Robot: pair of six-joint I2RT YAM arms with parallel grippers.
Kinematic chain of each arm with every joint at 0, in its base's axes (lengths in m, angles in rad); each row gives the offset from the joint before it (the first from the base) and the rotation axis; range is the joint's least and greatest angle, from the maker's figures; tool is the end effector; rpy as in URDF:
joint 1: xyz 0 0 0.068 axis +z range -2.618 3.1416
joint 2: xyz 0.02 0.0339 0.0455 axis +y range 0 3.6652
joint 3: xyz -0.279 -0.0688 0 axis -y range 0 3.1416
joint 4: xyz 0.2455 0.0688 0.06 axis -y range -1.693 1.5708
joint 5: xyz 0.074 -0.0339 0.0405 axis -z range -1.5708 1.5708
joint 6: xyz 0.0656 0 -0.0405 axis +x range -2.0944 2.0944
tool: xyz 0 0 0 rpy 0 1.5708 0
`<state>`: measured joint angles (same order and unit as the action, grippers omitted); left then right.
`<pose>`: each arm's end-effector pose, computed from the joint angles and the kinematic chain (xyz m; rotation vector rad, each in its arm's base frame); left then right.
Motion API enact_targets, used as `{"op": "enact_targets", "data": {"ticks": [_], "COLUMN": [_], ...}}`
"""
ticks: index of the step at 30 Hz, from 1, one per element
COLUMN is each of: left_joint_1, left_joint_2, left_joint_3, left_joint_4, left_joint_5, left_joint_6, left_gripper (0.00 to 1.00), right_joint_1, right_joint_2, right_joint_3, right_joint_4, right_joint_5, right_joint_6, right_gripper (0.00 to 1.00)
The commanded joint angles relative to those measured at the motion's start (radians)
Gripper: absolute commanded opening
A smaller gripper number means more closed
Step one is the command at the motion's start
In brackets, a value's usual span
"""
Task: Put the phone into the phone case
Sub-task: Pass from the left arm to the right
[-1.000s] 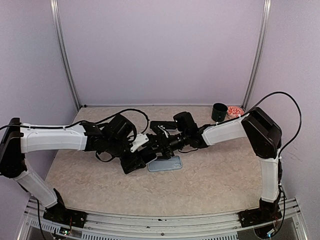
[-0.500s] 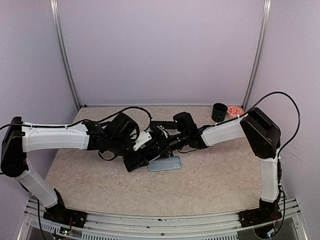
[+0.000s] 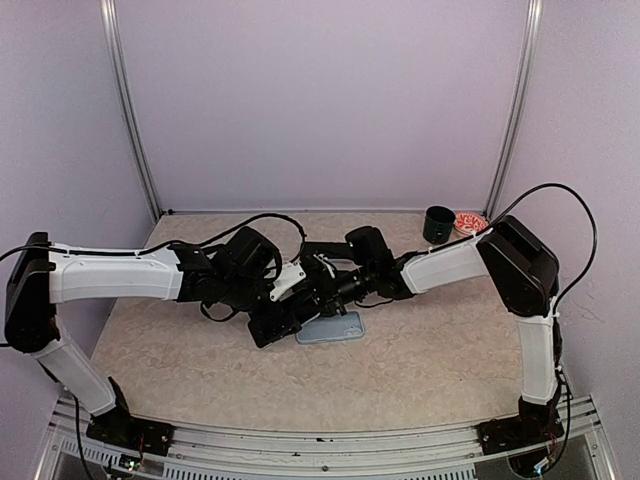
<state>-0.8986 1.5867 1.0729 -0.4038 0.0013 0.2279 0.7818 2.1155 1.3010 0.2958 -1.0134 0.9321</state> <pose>0.2195 -0.2759 0.2132 1.3410 2.1226 -0.2814 0.2951 0.3714 0.1608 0.5742 -2.3813 -1.8705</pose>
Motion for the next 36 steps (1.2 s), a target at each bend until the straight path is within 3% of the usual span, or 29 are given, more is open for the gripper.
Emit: {"op": "enact_targets", "data": {"ticks": [1, 8, 13, 22, 26, 31, 36], "left_joint_1": [0.001, 0.081, 0.150, 0.254, 0.263, 0.253, 0.255], "left_joint_2": [-0.035, -0.104, -0.160, -0.052, -0.042, -0.062, -0.080], "left_joint_3": [0.000, -0.021, -0.042, 0.081, 0.059, 0.045, 0.014], "left_joint_4": [0.113, 0.216, 0.347, 0.305, 0.383, 0.441, 0.512], "left_joint_5": [-0.029, 0.044, 0.089, 0.245, 0.312, 0.253, 0.283], "left_joint_6": [-0.018, -0.111, -0.279, -0.565, -0.657, -0.716, -0.791], "left_gripper": [0.99, 0.99, 0.99, 0.99, 0.99, 0.99, 0.99], "right_joint_1": [-0.025, -0.099, -0.154, -0.214, -0.229, -0.237, -0.239], "right_joint_2": [-0.016, -0.080, -0.116, -0.193, -0.233, -0.278, -0.314], "right_joint_3": [0.018, -0.021, -0.042, -0.093, -0.118, -0.167, -0.208], "right_joint_4": [0.034, 0.062, 0.058, 0.100, 0.132, 0.224, 0.315], "right_joint_5": [-0.036, -0.054, -0.059, -0.053, -0.041, -0.020, -0.001], "right_joint_6": [-0.021, -0.055, -0.110, -0.174, -0.183, -0.165, -0.148], "right_gripper": [0.00, 0.00, 0.00, 0.00, 0.00, 0.00, 0.00]}}
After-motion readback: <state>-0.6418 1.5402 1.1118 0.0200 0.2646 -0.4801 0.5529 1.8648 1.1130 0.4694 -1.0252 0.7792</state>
